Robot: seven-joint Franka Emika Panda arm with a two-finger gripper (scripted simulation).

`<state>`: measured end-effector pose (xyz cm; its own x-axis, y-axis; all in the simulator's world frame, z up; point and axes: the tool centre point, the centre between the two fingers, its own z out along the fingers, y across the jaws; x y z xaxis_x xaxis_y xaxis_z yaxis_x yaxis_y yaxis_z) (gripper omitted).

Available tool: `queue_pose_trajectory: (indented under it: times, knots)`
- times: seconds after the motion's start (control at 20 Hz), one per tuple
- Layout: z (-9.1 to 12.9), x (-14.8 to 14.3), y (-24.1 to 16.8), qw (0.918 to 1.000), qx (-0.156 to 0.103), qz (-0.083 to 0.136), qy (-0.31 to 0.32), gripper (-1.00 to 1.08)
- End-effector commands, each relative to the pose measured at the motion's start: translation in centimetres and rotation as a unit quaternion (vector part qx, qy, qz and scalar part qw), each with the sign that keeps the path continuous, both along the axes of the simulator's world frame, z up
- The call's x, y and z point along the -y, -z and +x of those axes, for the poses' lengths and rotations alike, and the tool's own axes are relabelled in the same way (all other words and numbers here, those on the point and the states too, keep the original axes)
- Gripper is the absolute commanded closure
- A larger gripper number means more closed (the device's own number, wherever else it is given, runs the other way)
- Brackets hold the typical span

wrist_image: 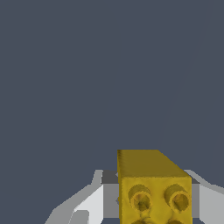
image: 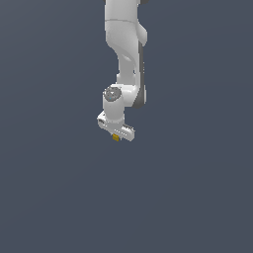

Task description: Pick up the object and move it to a goal position.

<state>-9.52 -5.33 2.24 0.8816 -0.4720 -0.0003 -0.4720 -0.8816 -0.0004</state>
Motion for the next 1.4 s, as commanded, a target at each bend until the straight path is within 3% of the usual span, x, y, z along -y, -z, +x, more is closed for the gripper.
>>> queue_pose_trajectory:
  times: [0.0,0.6,1.35]
  knots:
    - [0.0,0.0,0.0,1.0,0.0,0.0,0.0,1.08]
    - [0.1,0.5,-2.7,1.0,0.0,0.0,0.0,1.08]
    - [1.0,2.7,-14.8,1.0,0.0,0.0,0.001,1.08]
